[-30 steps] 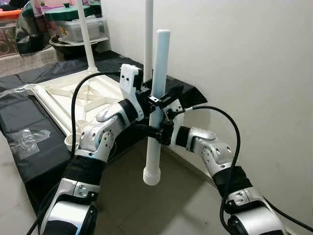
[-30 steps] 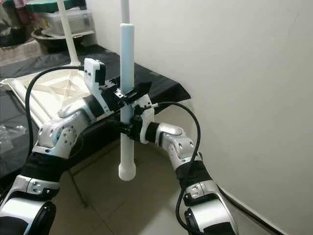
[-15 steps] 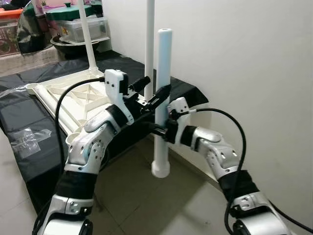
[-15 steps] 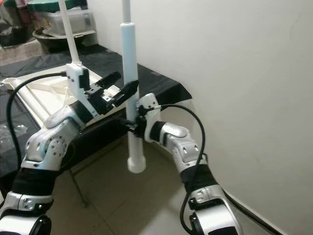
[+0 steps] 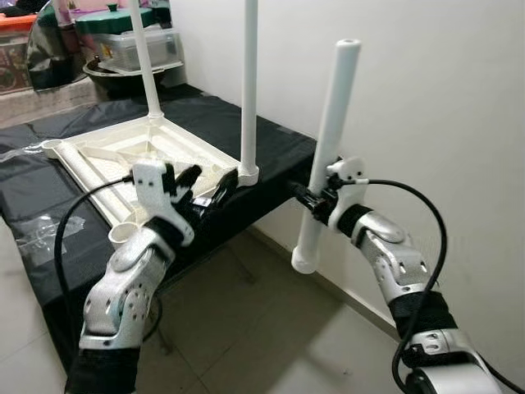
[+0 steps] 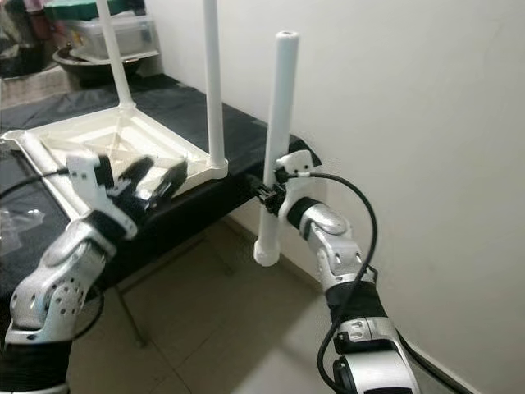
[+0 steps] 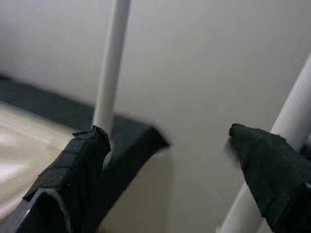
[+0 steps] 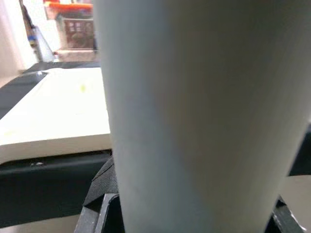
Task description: Building children table
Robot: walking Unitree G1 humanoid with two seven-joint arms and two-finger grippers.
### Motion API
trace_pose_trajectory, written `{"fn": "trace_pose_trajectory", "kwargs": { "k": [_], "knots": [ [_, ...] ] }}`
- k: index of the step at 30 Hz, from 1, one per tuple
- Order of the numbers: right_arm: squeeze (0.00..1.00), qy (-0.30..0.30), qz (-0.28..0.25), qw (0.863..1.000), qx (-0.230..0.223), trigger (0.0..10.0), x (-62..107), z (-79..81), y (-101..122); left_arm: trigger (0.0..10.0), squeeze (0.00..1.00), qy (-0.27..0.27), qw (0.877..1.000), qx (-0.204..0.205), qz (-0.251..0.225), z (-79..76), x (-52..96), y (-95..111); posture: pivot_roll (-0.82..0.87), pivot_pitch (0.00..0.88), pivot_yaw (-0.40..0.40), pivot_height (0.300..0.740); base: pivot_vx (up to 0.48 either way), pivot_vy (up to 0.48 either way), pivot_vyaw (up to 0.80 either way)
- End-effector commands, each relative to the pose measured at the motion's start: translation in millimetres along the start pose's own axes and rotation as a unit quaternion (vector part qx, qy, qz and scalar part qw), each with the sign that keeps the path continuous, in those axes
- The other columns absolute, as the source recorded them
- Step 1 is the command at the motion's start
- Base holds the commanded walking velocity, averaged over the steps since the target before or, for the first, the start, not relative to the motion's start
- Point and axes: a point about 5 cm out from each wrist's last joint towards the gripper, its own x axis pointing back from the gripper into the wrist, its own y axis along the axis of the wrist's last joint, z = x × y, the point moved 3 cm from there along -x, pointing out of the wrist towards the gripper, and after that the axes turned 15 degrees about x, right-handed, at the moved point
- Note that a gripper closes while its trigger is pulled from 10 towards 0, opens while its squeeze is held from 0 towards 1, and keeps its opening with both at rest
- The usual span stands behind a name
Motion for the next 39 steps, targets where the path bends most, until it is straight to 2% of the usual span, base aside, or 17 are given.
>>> {"fn": "trace_pose_trajectory", "kwargs": {
  "k": [1,2,4,6,7,8,11,13,15,30,39],
  "knots": [
    [0.0,-0.009,-0.017,1.0,-0.014,10.0,6.1,0.7,5,10.0,0.0,0.031,0.999,-0.017,0.036,3.3,16.2,-23,0.05,0.0,-0.045,0.74,0.0,0.0,0.0],
    [0.0,-0.011,-0.023,1.0,-0.017,10.0,10.3,3.8,5,10.0,0.0,0.049,0.997,-0.018,0.048,5.0,26.3,-32,0.05,0.0,-0.049,0.74,0.0,0.0,0.0],
    [0.0,-0.011,-0.023,1.0,-0.017,10.0,10.3,3.8,5,10.0,0.0,0.049,0.997,-0.018,0.048,5.0,26.3,-32,0.05,0.0,-0.049,0.74,0.0,0.0,0.0],
    [0.0,-0.014,-0.028,0.999,-0.029,10.0,17.1,15.2,3,10.0,0.0,0.075,0.994,-0.019,0.073,6.8,44.0,-49,0.05,0.0,-0.044,0.74,0.0,0.0,0.7],
    [0.0,-0.014,-0.028,0.999,-0.029,10.0,17.1,15.2,3,10.0,0.0,0.075,0.994,-0.019,0.073,6.8,44.0,-49,0.05,0.0,-0.044,0.74,0.0,0.0,0.8],
    [0.0,-0.008,-0.028,0.999,-0.03,10.0,20.6,27.1,1,10.0,0.0,0.088,0.992,-0.013,0.087,5.9,53.6,-60,0.05,0.0,-0.047,0.74,0.0,0.0,0.8],
    [0.0,-0.008,-0.023,0.999,-0.034,10.0,23.0,36.7,-3,10.0,0.0,0.097,0.99,-0.014,0.1,3.8,61.3,-68,0.05,0.0,-0.048,0.74,0.0,0.0,0.8],
    [0.0,-0.014,-0.013,0.999,-0.051,10.0,26.5,47.3,-8,10.0,0.0,0.106,0.987,-0.014,0.119,-6.2,72.3,-83,0.05,0.0,-0.05,0.74,0.0,0.0,0.79],
    [0.0,-0.022,-0.006,0.998,-0.06,10.0,28.9,49.5,-9,10.0,0.0,0.112,0.986,-0.02,0.124,-14.5,76.7,-88,0.05,0.0,-0.049,0.74,0.0,0.0,0.79],
    [0.0,-0.033,-0.011,0.998,-0.047,10.0,33.3,52.0,-1,10.0,0.0,0.166,0.98,-0.042,0.106,-1.5,79.5,-85,0.04,0.0,-0.056,0.74,0.0,0.0,0.79],
    [0.0,-0.034,-0.025,0.998,-0.039,10.0,23.6,48.9,14,10.0,0.0,0.212,0.974,-0.05,0.057,15.3,71.9,-64,0.04,0.0,-0.065,0.74,0.127,0.0,0.79]
  ]
}}
